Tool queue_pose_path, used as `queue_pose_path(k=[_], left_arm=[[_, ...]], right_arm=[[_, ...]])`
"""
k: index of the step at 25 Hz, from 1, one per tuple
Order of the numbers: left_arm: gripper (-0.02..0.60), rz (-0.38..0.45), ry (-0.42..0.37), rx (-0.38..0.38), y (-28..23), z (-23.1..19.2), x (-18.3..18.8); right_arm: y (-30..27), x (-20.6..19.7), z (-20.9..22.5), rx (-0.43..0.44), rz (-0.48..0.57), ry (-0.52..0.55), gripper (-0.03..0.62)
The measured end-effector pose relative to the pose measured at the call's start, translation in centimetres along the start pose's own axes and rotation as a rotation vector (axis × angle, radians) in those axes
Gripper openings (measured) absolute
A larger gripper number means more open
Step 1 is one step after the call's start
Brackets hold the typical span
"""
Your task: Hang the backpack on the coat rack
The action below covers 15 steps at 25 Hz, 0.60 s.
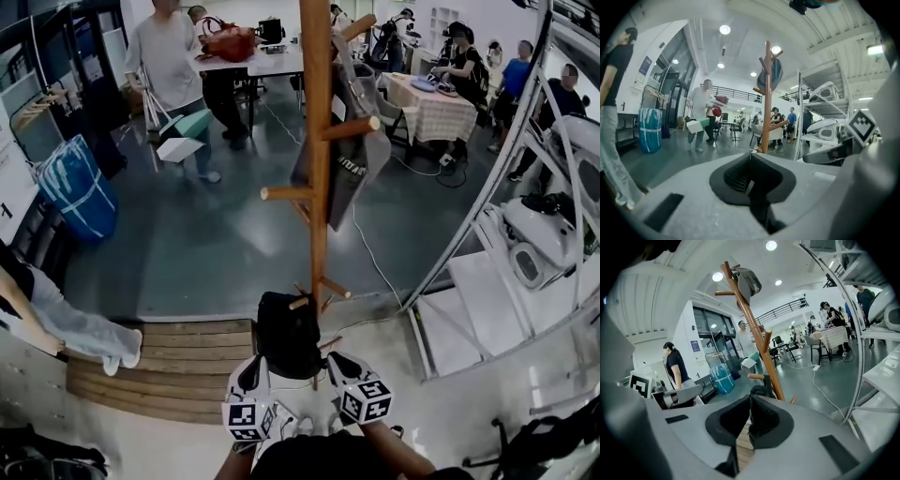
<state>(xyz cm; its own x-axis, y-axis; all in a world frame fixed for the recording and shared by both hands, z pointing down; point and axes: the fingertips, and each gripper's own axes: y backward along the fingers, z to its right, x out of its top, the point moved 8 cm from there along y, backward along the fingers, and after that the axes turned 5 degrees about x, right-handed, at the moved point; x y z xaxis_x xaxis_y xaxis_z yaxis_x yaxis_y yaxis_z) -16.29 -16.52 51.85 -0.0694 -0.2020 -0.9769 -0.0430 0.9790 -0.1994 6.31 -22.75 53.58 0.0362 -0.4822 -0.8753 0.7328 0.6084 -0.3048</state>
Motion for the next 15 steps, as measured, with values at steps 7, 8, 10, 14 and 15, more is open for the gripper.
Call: queue_pose_path(k=[7, 8, 10, 14, 15], left_arm=[[0.021, 0.043, -0.021, 0.004, 1.6, 1.3, 0.6], [0.021, 0.051, -0.029, 0.001, 1.6, 1.6, 0.7], [0.021, 0.059, -0.033, 0.004, 1.7, 2.1, 0.5], [0.021, 0.054, -0.023, 0.010, 2.0, 3.0, -0.2], [0.021, 0.054, -0.020, 0.010, 2.0, 3.2, -0.3]], right_arm=[[2.1, 1.1, -1.7, 0.026, 0.061, 0.045, 0.018], [2.3, 1.1, -1.8, 0.022, 0.065, 0.052, 0.018], [2.6, 1.1, -1.8, 0.014, 0.067, 0.065, 0.018], [3.3, 0.9, -1.8, 0.020, 0.059, 0.079, 0.018], [3.5, 0.8, -1.7, 0.023, 0.058, 0.078, 0.016]])
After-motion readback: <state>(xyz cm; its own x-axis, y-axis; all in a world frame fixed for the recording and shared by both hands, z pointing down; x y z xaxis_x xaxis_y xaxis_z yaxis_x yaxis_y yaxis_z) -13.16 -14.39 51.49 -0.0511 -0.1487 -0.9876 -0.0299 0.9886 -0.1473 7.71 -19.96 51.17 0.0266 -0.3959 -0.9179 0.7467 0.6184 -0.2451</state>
